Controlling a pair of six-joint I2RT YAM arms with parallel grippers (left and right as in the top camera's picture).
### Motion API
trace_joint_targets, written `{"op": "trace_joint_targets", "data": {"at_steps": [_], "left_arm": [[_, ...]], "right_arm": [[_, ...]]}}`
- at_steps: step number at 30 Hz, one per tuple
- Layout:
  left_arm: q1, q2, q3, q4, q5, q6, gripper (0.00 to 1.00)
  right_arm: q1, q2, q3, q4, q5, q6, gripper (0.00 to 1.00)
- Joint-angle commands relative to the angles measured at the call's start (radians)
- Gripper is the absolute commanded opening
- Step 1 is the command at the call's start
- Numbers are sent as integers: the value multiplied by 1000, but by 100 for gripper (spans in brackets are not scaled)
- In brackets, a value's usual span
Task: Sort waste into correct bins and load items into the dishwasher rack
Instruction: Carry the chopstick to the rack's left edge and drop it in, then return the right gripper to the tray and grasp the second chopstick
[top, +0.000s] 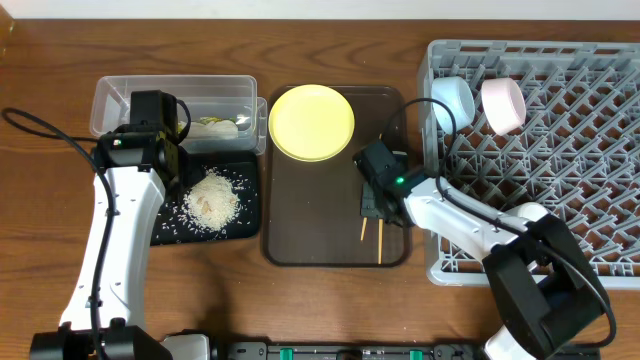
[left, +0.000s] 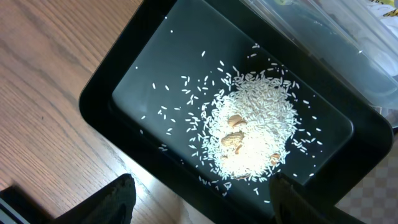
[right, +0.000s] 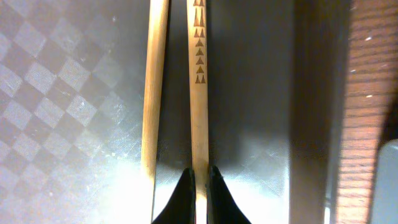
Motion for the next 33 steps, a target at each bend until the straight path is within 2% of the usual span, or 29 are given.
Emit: {"op": "trace_joint_targets", "data": {"at_steps": [1,4,7,9,13,19,33], "left_arm": [[3,-5,9,-3,-5,6,71],[3,-5,9,-3,-5,6,71],[3,-5,9,-3,-5,6,71],[3,-5,9,-3,-5,6,71],[3,-5,9,-3,-5,6,71],[3,-5,9,-3,-5,6,71],[3,-5,9,-3,-5,6,71]], "right_arm": [[-48,-72,75,-36,3,-55,1],[-76,-137,123,-100,3,-148,1],[-106,-211,148,-183,3,-306,1],[-130,-250,148,-220,4,-345,1],[-205,-312,148,-292,4,-350,1],[-283,-305,135,-361,4,-428,1],[-322,-209,103,-327,64,-437,2]]}}
